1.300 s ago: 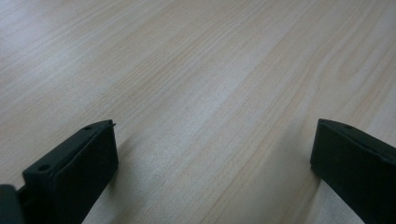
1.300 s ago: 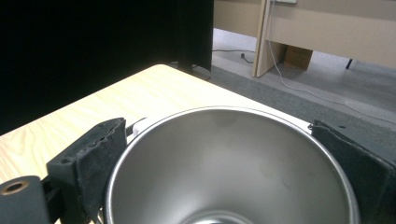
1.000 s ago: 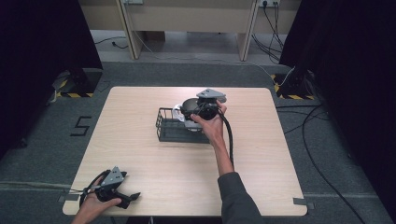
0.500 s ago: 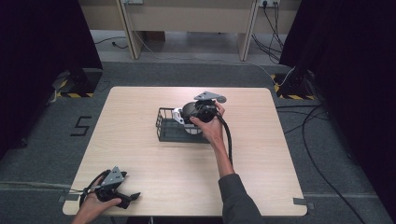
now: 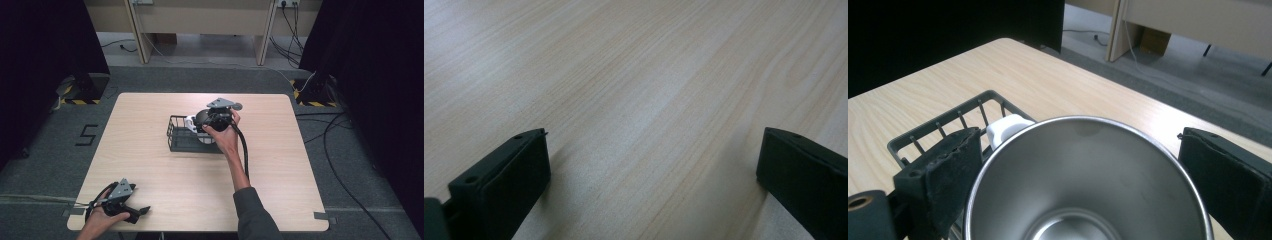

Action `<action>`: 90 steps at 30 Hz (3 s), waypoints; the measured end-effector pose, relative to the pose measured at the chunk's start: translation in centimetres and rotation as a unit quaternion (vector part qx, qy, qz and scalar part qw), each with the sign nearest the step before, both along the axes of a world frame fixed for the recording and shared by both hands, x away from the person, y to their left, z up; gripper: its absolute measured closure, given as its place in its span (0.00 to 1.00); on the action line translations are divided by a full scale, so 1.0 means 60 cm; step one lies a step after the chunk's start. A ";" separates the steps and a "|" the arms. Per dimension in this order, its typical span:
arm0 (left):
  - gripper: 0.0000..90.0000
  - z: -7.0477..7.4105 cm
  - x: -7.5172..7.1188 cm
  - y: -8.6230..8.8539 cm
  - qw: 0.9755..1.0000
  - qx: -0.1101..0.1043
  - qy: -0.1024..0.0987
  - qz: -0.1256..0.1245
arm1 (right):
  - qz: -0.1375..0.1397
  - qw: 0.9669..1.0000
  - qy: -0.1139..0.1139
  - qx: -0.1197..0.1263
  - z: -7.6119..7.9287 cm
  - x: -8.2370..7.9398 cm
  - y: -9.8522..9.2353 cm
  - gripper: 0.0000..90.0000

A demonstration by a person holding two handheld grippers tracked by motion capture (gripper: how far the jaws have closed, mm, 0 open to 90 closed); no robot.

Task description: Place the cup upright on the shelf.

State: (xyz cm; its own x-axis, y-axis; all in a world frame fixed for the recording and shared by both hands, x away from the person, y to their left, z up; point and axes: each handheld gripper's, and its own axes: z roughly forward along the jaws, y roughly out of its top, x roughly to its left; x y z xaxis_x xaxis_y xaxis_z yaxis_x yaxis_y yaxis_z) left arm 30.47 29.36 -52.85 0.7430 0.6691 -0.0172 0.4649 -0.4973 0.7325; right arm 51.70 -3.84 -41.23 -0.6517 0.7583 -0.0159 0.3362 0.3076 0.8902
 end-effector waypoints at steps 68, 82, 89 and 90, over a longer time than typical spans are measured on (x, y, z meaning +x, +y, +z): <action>0.00 0.000 0.000 0.000 1.000 0.000 -0.002 0.002 | 0.016 0.996 -0.034 0.075 0.053 -0.124 -0.102 0.17; 0.00 0.000 0.000 0.000 1.000 0.001 -0.002 0.002 | 0.018 0.996 -0.031 0.076 0.037 -0.151 -0.125 0.17; 0.00 0.000 0.000 0.000 1.000 0.001 -0.002 0.001 | 0.021 0.997 -0.027 0.074 0.027 -0.164 -0.131 0.17; 0.00 0.000 0.000 0.000 1.000 0.000 -0.002 0.002 | 0.022 0.997 -0.027 0.073 0.024 -0.167 -0.133 0.17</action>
State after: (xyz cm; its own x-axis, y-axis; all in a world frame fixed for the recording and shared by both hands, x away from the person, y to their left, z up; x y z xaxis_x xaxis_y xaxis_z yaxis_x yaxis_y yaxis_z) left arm 30.48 29.36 -52.88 0.7404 0.6720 -0.0142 0.4642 -0.4960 0.7338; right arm 41.68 -11.84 -39.81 -0.6852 0.7261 0.0571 0.2756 0.1859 0.9431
